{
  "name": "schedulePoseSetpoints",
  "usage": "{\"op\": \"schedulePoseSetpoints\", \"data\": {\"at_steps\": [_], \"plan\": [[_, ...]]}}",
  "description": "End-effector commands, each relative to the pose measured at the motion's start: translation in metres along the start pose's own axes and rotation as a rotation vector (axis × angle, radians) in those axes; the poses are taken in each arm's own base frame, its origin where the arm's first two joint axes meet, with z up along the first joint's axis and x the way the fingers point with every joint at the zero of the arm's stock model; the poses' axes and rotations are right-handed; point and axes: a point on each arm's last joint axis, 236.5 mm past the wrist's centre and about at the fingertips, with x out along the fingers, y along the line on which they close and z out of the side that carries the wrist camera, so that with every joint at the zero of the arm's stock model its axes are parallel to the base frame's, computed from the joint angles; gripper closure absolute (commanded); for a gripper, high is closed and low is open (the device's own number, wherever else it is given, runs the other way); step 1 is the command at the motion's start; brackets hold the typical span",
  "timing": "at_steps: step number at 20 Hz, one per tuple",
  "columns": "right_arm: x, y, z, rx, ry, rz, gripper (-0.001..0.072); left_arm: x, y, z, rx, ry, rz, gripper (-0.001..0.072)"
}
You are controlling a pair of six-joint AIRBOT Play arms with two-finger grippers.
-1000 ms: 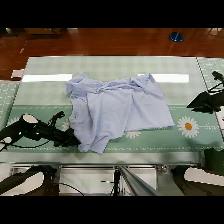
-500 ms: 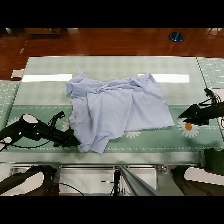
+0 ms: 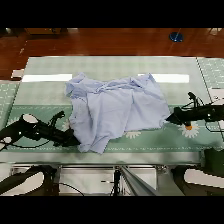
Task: Fold the shirts.
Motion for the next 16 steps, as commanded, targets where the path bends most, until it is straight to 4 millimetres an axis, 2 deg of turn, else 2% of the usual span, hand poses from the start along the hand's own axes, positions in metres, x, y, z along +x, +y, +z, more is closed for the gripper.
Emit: {"op": "schedulePoseSetpoints", "data": {"at_steps": [1,3,5,7,9,11,12,14,16], "plan": [[0.009,0.034,0.007,-0.062,-0.022,0.069,0.0683,-0.006,-0.008,0.002,0.036,-0.005,-0.014,0.0683],[-0.014,0.064,0.012,-0.135,-0.034,0.147,0.0683,-0.025,-0.034,0.007,0.137,-0.022,-0.049,0.0683],[-0.059,0.103,0.026,-0.237,-0.134,0.201,0.0683,-0.066,-0.073,0.023,0.282,-0.131,-0.055,0.0684],[-0.122,0.160,0.035,-0.390,-0.289,0.253,0.0683,-0.134,-0.129,0.038,0.449,-0.335,-0.066,0.0683],[-0.195,0.222,0.030,-0.567,-0.492,0.275,0.0683,-0.218,-0.185,0.035,0.618,-0.583,-0.024,0.0684],[-0.270,0.275,0.016,-0.725,-0.732,0.246,0.0683,-0.302,-0.237,0.012,0.769,-0.843,0.051,0.0683],[-0.309,0.300,0.004,-0.777,-0.858,0.233,0.0684,-0.335,-0.259,-0.003,0.811,-0.948,0.077,0.0683],[-0.380,0.342,-0.027,-0.830,-1.098,0.228,0.0683,-0.389,-0.302,-0.037,0.906,-1.138,0.124,0.0684],[-0.443,0.372,-0.063,-0.858,-1.322,0.230,0.0684,-0.433,-0.341,-0.074,0.995,-1.322,0.159,0.0684]]}}
